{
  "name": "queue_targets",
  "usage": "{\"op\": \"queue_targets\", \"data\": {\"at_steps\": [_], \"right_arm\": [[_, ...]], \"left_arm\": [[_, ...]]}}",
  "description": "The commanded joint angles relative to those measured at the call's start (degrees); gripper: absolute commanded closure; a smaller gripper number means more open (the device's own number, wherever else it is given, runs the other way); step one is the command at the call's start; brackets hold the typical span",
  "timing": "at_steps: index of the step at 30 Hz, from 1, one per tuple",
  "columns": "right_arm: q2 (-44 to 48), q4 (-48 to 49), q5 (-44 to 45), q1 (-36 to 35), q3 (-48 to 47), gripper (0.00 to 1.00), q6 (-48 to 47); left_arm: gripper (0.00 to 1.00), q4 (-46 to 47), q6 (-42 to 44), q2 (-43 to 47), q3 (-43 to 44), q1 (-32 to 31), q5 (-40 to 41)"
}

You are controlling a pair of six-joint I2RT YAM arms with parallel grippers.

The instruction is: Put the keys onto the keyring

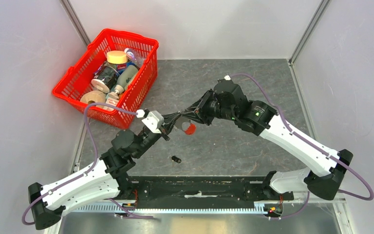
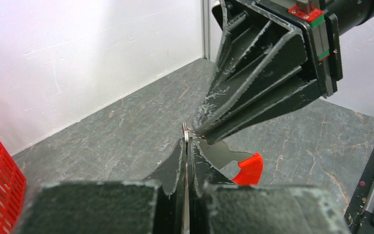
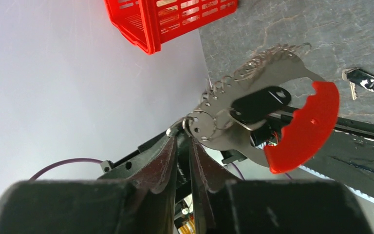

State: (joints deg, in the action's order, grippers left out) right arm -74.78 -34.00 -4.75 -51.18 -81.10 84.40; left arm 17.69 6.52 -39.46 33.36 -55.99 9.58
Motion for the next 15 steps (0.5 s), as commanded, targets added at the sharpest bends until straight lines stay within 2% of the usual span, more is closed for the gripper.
{"op": "queue_targets", "data": {"at_steps": [1, 10, 15], "right_arm": [[2.42, -1.74, -0.52, -0.41, 0.98, 0.78, -1.08], [3.85, -1.9, -1.02, -0.16, 1.38, 0.77, -3.79], [5.97, -1.9, -3.67, 1.14, -0.11, 0.75, -14.09]], "left_arm": [[0.98, 3.8, 1.06, 1.71, 0.52, 0.02, 2.43], [0.98, 2.28, 0.43, 3.51, 0.78, 0.03, 0.72], [0.98, -0.76, -1.48, 5.57, 1.54, 0.01, -2.6]]}}
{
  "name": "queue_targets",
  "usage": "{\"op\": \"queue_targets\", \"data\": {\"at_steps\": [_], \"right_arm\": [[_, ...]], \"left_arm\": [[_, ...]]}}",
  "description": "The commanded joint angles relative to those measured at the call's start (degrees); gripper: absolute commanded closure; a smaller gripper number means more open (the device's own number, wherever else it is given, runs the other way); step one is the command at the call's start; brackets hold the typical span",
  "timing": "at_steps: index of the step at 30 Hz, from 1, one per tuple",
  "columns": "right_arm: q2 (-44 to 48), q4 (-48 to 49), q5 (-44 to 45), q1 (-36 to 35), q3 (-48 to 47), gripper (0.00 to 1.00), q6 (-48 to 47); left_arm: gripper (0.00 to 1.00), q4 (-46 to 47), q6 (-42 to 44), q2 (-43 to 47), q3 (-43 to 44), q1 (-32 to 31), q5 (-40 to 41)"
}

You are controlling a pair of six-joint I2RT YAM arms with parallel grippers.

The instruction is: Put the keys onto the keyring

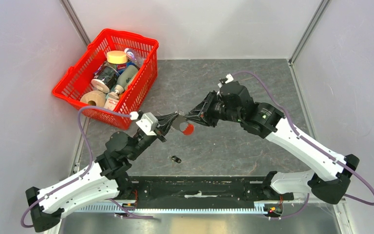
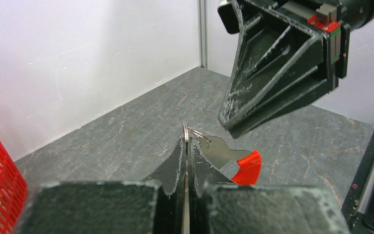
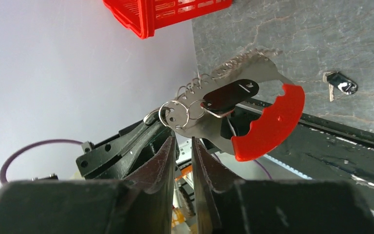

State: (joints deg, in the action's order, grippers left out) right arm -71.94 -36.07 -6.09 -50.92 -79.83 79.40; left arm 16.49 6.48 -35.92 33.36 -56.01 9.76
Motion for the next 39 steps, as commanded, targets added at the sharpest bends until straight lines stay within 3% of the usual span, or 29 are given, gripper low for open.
{"op": "queue_targets", "data": {"at_steps": [1, 13, 21, 28, 39], "right_arm": [[3.52, 0.26, -3.46, 1.12, -1.74, 0.74, -12.19], [5.37, -0.28, -13.91, 2.05, -6.86, 0.62, -40.6], [12.76, 15.59, -29.84, 2.07, -2.09, 0.61, -54.81], [10.53, 17.99, -40.68, 2.05, -5.32, 0.58, -58.35], [6.0, 29.38, -44.59, 1.03, -4.94, 0.6, -53.45]], "left_arm": [[0.98, -0.04, -2.09, 2.51, 1.63, 0.05, -3.91], [0.98, -3.13, -10.22, 8.42, 3.04, 0.07, -18.5], [0.98, 0.87, -16.9, 12.39, 1.92, 0.04, -24.26], [0.98, 8.31, -23.2, 12.54, 0.93, 0.03, -29.83], [0.98, 19.84, -28.79, 10.41, 0.15, 0.07, -32.9]]}}
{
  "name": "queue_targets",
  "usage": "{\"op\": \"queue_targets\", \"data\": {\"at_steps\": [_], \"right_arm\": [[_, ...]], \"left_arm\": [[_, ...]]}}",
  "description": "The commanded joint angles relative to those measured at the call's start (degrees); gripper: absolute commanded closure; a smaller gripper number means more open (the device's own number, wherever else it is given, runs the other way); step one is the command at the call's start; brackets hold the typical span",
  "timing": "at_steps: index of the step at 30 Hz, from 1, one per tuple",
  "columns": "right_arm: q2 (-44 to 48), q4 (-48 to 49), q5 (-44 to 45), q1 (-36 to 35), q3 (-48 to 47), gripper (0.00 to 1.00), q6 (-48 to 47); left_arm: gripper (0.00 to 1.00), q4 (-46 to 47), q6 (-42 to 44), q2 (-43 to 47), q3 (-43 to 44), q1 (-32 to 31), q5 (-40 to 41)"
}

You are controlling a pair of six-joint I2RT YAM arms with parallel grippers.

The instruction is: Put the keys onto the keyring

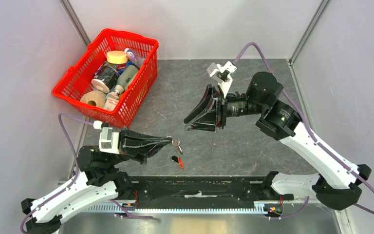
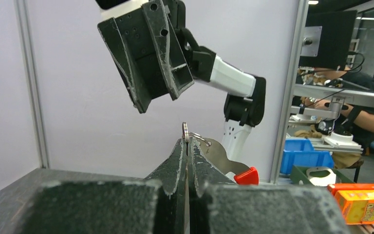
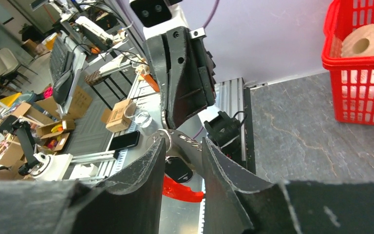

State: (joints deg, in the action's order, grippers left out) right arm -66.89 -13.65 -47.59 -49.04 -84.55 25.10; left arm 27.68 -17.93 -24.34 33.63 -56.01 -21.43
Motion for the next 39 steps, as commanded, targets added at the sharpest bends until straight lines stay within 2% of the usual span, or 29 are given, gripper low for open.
{"op": "queue_targets", "data": {"at_steps": [1, 13, 17, 22, 30, 39], "right_arm": [[0.82, 7.47, -3.4, -1.04, -0.1, 0.59, 0.85], [-1.28, 8.47, -2.32, -2.82, 0.33, 0.59, -2.43], [0.2, 5.18, 1.12, -2.82, 0.93, 0.58, -4.34], [1.39, 1.25, -0.23, -2.8, 1.11, 0.52, -4.46], [0.11, 5.65, -8.87, -2.81, 2.76, 0.53, 2.61], [-0.2, 12.34, -10.91, -2.82, 6.37, 0.54, 8.3]], "left_arm": [[0.98, 9.68, -4.92, -1.61, -0.27, 0.08, -1.61], [0.98, 17.34, -8.47, -6.37, -1.0, 0.05, -2.37], [0.98, 17.52, -8.86, -6.83, -0.67, 0.02, -3.62], [0.98, 16.74, -9.08, -7.56, 0.56, 0.02, -6.3], [0.98, 15.42, -8.88, -6.76, 1.17, 0.02, -7.66], [0.98, 14.51, -8.37, -6.17, 1.54, 0.03, -7.75]]}}
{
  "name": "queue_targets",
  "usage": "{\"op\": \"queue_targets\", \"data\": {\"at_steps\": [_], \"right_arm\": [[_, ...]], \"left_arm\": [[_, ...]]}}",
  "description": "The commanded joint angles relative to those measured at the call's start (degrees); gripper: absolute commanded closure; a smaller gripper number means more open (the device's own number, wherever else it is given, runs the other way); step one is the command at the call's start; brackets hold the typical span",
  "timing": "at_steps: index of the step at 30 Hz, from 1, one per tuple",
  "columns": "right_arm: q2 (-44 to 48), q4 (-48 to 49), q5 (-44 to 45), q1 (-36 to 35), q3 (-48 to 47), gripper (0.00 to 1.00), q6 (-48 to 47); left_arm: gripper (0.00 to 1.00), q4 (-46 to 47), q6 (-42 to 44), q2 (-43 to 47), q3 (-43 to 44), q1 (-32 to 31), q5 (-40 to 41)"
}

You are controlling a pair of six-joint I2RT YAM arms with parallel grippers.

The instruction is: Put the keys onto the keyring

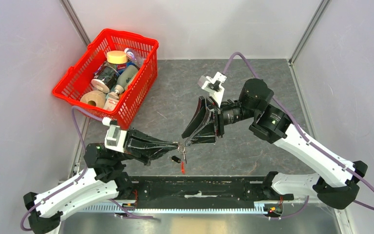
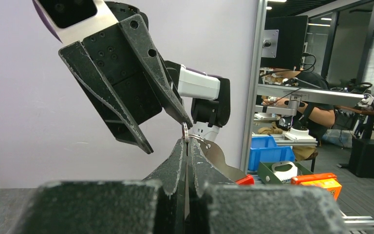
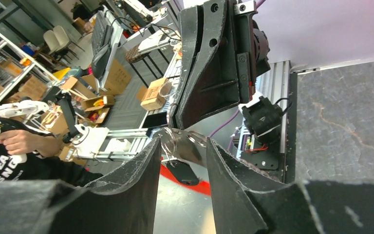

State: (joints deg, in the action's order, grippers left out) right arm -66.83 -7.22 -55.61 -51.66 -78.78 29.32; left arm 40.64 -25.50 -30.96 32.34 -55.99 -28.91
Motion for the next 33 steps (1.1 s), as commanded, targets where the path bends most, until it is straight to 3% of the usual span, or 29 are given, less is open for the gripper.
{"op": "queue_targets", "data": {"at_steps": [1, 8, 33], "right_arm": [[-0.46, 6.77, -3.52, -0.2, 0.99, 0.55, 5.06], [-1.56, 14.77, -6.85, -0.23, 3.15, 0.59, 11.35], [-0.9, 17.06, -8.26, -3.29, 3.81, 0.62, 12.91]], "left_arm": [[0.98, 1.5, -0.75, 0.44, 2.91, 0.04, -0.27], [0.98, 0.38, 0.15, 0.98, 2.88, 0.0, 0.76], [0.98, -1.86, 2.47, 2.04, 2.4, 0.01, 4.8]]}}
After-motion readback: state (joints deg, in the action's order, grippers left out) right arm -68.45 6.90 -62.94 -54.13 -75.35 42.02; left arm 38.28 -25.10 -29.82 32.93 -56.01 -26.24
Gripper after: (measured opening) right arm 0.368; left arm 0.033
